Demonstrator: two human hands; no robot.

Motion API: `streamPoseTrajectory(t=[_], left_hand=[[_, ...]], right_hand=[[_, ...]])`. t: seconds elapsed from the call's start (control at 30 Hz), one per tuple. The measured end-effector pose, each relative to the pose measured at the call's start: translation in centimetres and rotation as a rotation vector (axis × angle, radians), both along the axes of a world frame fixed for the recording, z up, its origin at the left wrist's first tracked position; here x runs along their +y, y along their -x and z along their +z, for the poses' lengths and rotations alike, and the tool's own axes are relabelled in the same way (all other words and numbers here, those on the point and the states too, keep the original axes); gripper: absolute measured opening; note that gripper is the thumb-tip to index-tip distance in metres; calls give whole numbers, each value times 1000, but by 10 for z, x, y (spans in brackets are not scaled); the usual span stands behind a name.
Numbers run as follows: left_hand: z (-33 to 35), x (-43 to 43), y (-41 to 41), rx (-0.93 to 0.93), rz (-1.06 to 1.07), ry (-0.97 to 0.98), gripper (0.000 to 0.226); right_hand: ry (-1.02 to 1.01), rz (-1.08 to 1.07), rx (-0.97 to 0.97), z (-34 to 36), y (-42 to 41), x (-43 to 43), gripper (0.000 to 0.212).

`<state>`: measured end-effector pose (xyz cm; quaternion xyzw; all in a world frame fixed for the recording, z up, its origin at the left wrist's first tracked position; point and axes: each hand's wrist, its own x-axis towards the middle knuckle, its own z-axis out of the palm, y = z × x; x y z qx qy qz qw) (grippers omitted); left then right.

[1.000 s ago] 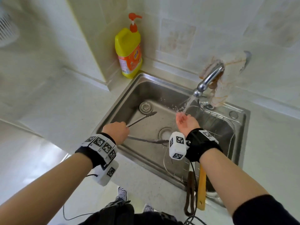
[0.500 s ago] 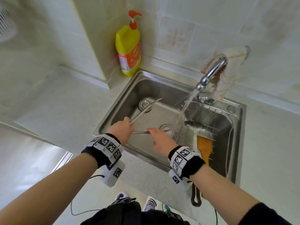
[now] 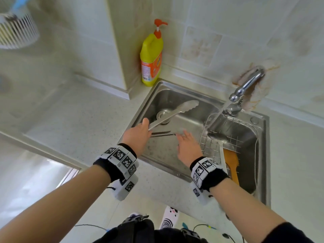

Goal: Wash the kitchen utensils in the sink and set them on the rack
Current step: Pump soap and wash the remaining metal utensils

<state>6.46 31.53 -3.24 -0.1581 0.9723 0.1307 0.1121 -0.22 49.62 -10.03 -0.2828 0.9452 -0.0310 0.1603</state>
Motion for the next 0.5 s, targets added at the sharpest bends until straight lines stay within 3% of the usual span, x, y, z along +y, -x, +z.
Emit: streamPoseTrajectory(t=[0.13,0.23,0.33,0.43,0.5], left_hand=[[3,10,3,18,-54,4,21],[4,16,0,20,-78,14,22],[6,16,5,35,-103,29,22],[1,15,4,13,-102,16,20],[-3,13,1,-24,-51,-20,20]], right_hand=[[-91,-179,-35,8,7,10,65],[-17,-83,17,5,-4,4,67],[32,-57,-84,6,-1,8,68],[58,-258,-188,1,16,37,64],[253,-524,-285,-3,21,46,57]])
